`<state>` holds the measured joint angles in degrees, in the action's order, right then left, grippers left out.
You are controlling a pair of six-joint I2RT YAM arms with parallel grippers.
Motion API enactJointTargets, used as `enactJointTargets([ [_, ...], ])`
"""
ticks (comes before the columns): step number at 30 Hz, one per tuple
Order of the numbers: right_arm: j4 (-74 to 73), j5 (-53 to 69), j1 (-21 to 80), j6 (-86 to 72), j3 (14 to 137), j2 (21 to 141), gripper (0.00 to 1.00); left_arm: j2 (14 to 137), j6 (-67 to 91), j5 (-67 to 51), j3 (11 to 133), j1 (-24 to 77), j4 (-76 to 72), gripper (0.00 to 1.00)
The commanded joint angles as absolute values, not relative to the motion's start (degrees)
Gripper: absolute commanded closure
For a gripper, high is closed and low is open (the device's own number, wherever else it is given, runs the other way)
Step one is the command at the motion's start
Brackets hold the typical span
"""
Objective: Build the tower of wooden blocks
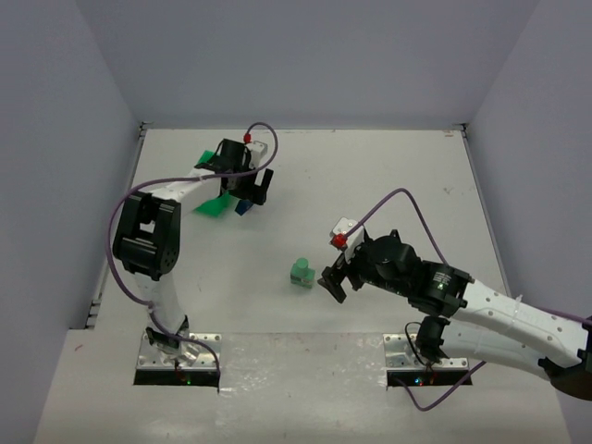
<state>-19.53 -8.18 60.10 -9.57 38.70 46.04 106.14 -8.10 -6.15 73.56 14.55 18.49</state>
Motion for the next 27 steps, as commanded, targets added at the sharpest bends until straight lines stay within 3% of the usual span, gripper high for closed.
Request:
enactJointTargets([
  [1, -17.05, -10.98, 59.77, -10.67, 38.14, 44.76, 0.01, 110.25, -13.39, -1.88, 76.73, 14.59, 22.31, 0.11],
  [8, -17.02, -12.41, 59.73, -10.72, 38.35, 46.15, 0.01, 114.20, -13.10, -1.05, 78.87, 14.59, 23.44, 0.24],
  [12, -17.03, -12.77, 59.68, -10.61, 38.52, 46.60, 0.01, 115.46, -12.79, -2.72, 79.23, 14.59, 23.55, 0.36],
  [23, -17.01, -12.96, 59.68, -10.41, 38.67, 47.19, 0.01, 113.48, -12.35, -0.58, 77.97, 14.59, 22.68, 0.46],
  [27, -17.03, -12.73, 59.68, -10.44, 38.95, 47.45, 0.01, 112.41, -12.57, -0.26, 77.43, 14.59, 22.52, 0.59],
])
